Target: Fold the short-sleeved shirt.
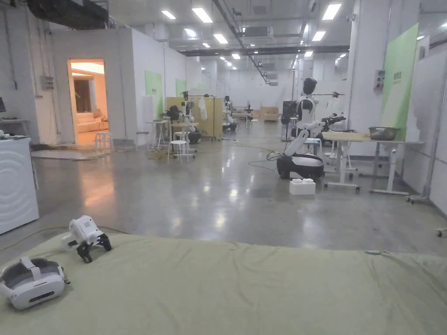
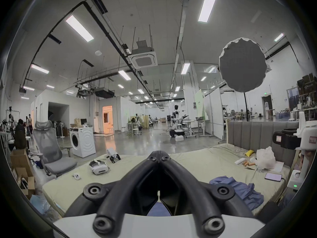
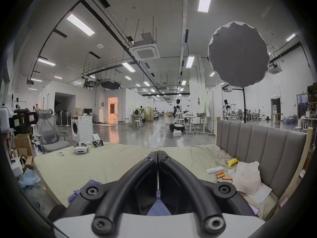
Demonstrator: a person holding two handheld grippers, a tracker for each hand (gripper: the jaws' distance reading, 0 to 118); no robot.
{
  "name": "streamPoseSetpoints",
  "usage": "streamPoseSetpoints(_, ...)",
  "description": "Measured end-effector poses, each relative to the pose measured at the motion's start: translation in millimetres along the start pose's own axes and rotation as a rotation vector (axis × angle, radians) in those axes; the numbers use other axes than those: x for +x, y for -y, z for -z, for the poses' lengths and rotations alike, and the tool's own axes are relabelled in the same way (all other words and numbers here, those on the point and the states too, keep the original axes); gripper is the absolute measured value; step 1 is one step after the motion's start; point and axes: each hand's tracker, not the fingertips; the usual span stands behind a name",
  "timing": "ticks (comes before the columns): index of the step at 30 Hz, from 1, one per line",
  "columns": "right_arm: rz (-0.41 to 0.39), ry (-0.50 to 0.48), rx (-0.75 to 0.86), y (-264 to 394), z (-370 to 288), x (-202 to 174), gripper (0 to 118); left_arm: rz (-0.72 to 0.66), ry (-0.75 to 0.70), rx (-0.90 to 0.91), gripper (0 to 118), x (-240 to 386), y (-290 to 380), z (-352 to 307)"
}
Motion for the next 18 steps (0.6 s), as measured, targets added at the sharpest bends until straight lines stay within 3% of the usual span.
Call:
streamPoseSetpoints(2, 0.022, -0.01, -0.022, 6, 7, 2, 0, -0.067, 0.002, -0.134, 0, -15, 11, 25)
streamPoseSetpoints(3, 0.049, -0.019, -0.055, 11, 12, 5, 0, -0.09, 0.028, -0.236, 8, -20, 23, 44)
streamPoseSetpoints(7, 0.123, -0.049, -0.189, 45, 30, 14, 0, -0.216, 0.132, -0.494, 77, -47, 112, 138)
streamPoseSetpoints(11, 0.15, -0.026, -0.312, 79, 42, 22, 0, -0.16, 0.102, -0.733, 76, -65, 229, 240)
streamPoseSetpoints(14, 0.214, 0.009, -0.408, 101, 50, 37, 0, -0.224, 0.078, -0.905, 68, -79, 301, 302)
streamPoseSetpoints(18, 0.208, 0.102, -0.494, 120, 52, 56, 0, -0.268, -0.003, -0.988, 59, -86, 356, 343)
